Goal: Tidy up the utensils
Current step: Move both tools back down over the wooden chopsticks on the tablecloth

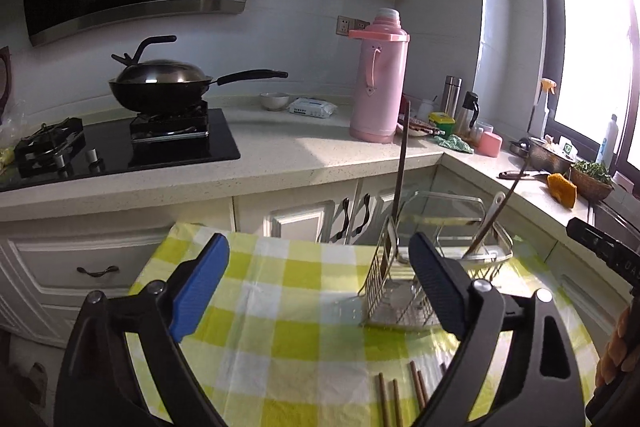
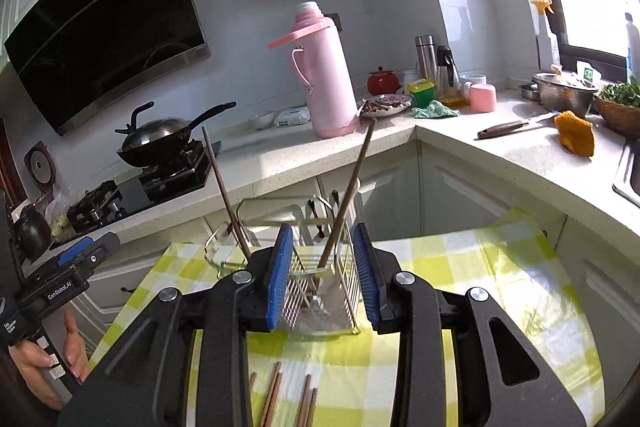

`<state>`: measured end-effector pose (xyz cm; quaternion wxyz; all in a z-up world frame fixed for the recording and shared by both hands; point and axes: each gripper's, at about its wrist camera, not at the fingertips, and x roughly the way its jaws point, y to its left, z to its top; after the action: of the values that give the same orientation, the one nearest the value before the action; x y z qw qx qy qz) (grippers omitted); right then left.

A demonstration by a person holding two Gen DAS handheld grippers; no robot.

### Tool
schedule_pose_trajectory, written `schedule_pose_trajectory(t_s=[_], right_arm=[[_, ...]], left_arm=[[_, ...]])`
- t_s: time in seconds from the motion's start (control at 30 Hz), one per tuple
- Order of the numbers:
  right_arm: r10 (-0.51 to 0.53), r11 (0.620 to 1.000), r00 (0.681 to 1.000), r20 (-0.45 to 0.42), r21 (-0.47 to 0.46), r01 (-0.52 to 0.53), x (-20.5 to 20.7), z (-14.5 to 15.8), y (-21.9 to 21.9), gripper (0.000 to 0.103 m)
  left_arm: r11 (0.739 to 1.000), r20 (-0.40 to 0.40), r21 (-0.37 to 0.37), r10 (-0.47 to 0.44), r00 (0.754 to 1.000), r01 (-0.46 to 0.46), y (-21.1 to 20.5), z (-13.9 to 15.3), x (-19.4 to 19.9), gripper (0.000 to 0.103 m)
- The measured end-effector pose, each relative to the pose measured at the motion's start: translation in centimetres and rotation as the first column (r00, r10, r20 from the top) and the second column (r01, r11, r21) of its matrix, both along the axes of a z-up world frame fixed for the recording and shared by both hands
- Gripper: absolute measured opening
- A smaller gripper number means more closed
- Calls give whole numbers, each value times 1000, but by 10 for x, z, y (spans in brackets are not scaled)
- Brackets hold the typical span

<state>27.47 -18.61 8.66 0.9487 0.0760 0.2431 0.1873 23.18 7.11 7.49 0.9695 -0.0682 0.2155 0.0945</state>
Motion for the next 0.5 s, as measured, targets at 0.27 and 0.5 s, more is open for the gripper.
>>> schedule_pose_trajectory(t_s=[0.27, 0.5], right_arm=[[-22, 999, 998, -65, -40, 20, -57, -51, -6, 32], [-6, 995, 986, -164, -100, -10, -78, -102, 4, 31]], left_arm=[[998, -92, -54, -19, 996, 14, -3, -54, -65, 92], [996, -158, -86, -50, 986, 36, -3, -94, -93, 91]])
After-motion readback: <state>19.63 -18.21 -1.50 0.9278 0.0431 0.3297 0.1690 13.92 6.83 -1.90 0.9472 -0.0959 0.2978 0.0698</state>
